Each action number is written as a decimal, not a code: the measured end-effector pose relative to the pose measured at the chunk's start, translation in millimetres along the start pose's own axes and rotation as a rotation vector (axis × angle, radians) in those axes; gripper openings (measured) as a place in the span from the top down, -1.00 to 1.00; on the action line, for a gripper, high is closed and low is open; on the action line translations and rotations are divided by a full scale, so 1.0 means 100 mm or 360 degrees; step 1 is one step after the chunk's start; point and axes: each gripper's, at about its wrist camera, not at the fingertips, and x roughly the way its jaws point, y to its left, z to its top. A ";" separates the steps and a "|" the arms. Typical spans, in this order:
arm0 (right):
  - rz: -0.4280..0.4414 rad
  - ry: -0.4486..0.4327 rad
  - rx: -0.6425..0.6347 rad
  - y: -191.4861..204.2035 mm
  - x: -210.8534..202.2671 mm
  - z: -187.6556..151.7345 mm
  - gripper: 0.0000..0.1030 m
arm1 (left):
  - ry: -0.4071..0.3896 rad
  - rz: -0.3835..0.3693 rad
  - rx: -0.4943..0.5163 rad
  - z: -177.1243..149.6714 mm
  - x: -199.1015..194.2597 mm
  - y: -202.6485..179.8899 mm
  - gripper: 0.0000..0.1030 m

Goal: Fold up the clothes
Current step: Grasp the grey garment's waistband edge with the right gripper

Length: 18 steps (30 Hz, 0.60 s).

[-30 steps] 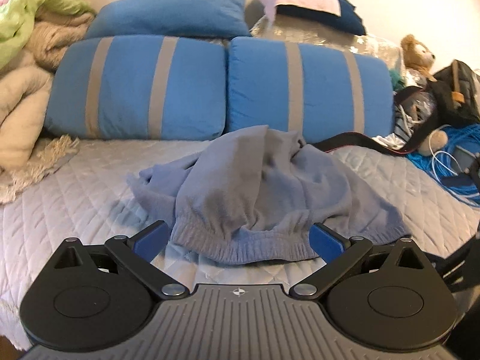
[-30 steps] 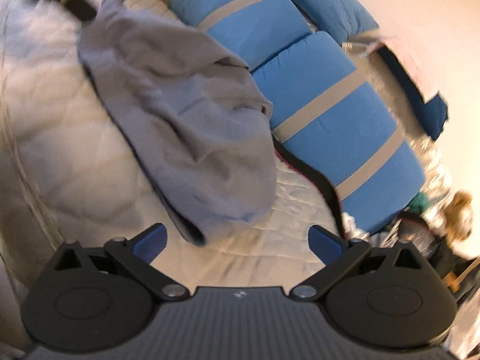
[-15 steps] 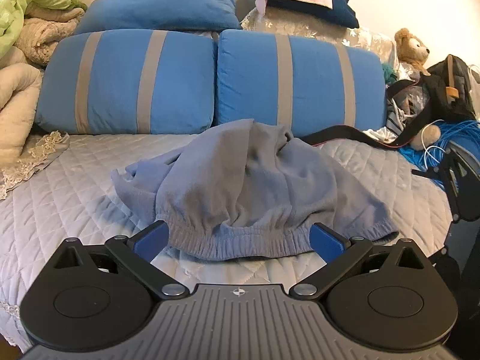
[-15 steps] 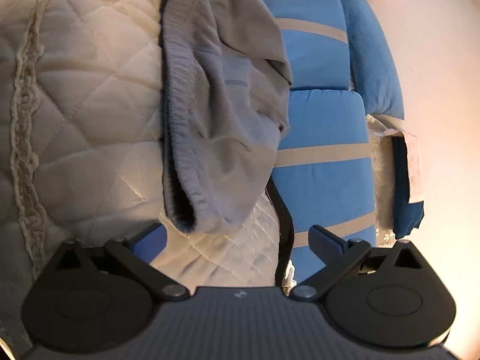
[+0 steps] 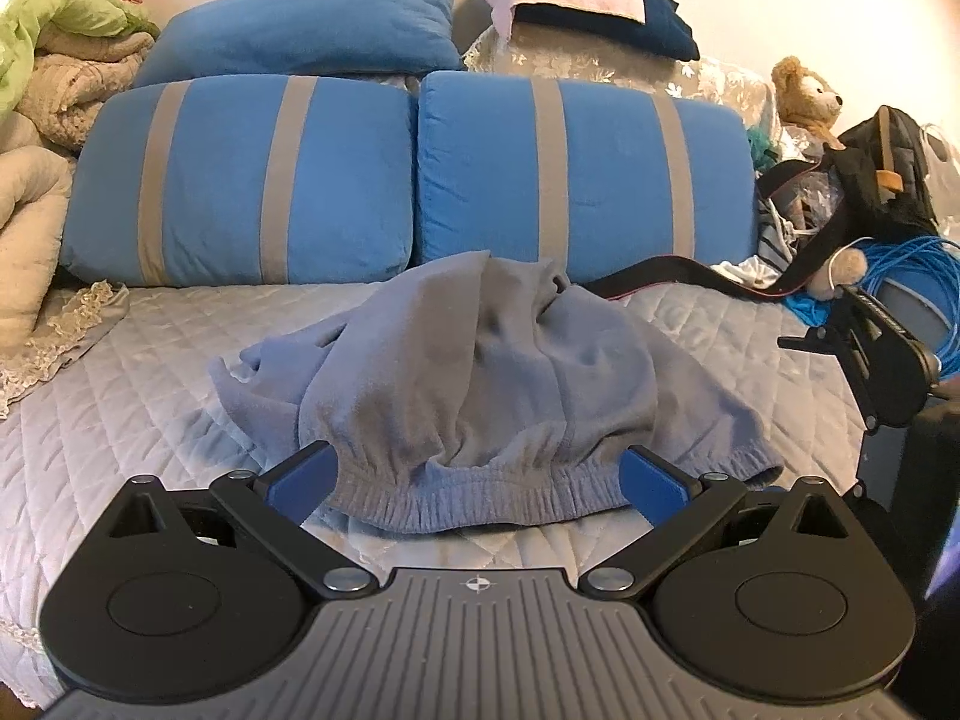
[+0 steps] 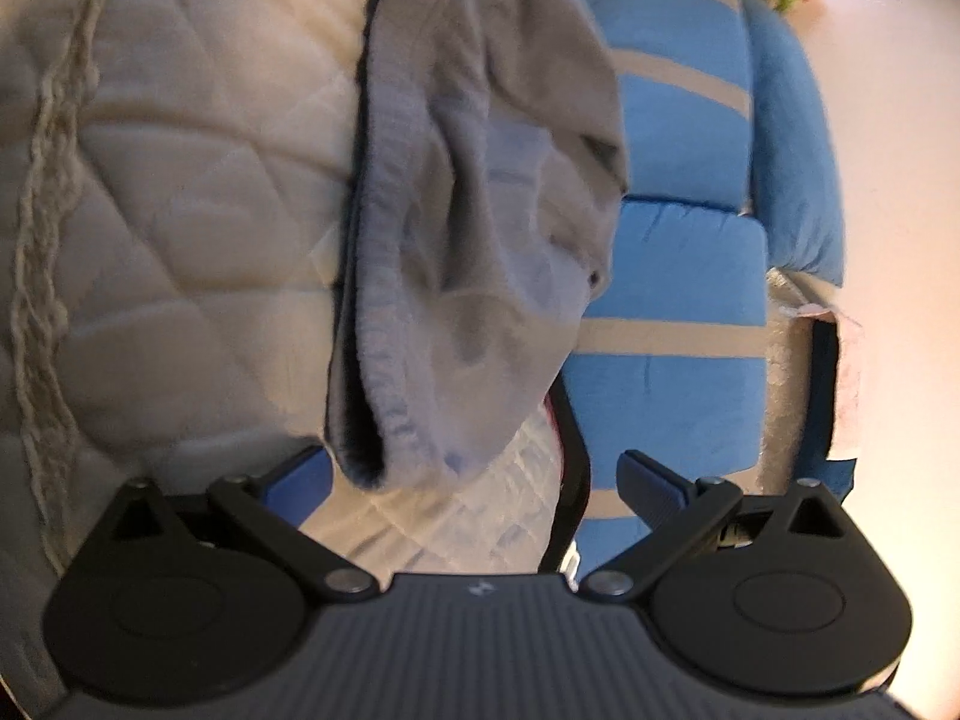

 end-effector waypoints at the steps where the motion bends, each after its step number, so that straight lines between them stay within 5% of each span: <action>1: 0.0013 0.0005 -0.0023 -0.01 0.02 0.00 -1.00 | 0.0000 0.0002 -0.0001 0.00 0.00 0.00 -0.99; 11: -0.0217 -0.0102 0.0122 -0.09 0.01 0.16 -1.00 | -0.0005 0.0011 -0.0018 0.01 -0.01 0.03 -0.99; 18: -0.0143 -0.0054 -0.0065 0.00 0.00 0.16 -1.00 | 0.0008 0.0034 -0.0006 -0.03 0.00 0.07 -0.99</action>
